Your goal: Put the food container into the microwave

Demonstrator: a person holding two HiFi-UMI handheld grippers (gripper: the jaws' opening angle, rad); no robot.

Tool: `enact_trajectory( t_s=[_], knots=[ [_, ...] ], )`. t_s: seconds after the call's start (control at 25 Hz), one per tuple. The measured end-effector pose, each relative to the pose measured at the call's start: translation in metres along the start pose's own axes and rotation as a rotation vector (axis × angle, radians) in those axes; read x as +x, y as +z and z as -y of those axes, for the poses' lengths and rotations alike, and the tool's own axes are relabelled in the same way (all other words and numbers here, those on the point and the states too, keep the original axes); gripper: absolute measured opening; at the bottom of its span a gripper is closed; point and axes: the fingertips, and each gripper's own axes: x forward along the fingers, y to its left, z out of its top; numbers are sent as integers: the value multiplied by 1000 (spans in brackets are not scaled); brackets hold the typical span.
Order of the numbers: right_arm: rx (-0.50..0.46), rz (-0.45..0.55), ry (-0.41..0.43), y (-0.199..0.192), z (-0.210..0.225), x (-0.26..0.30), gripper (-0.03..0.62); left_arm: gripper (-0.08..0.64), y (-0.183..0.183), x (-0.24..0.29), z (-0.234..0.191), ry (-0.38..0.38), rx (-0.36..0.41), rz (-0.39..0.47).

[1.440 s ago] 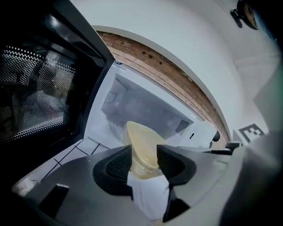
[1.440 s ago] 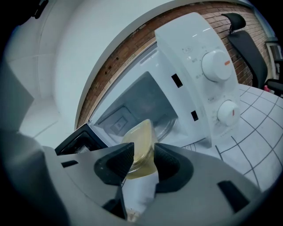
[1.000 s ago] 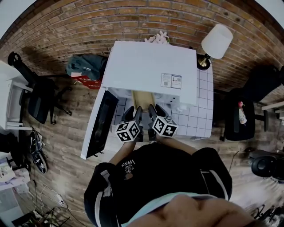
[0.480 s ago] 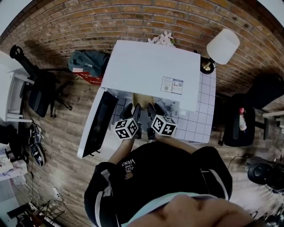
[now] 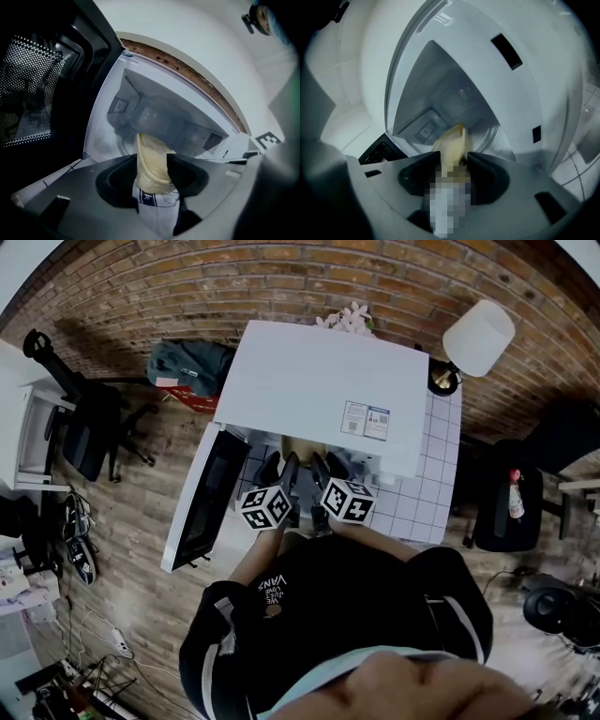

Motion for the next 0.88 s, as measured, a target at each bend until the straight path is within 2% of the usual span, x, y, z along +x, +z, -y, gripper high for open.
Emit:
enact_trajectory(
  t_s=[0.24, 0.36, 0.6, 0.8, 0.88],
  knots=[
    [-23, 2, 3, 2, -3, -5, 178, 211, 2, -5, 1, -25, -19, 14],
    [-40, 4, -13, 2, -4, -9, 183, 212, 5, -9, 2, -47, 1, 1],
    [-52, 22, -48, 2, -5, -23, 183, 212, -2, -24, -3, -71, 80, -66],
    [-59, -3, -82, -11, 0, -28, 180, 212, -19, -26, 9, -149, 134, -154],
    [-61, -14, -91, -16, 1, -29, 156, 206, -25, -26, 12, -172, 136, -180]
  ],
)
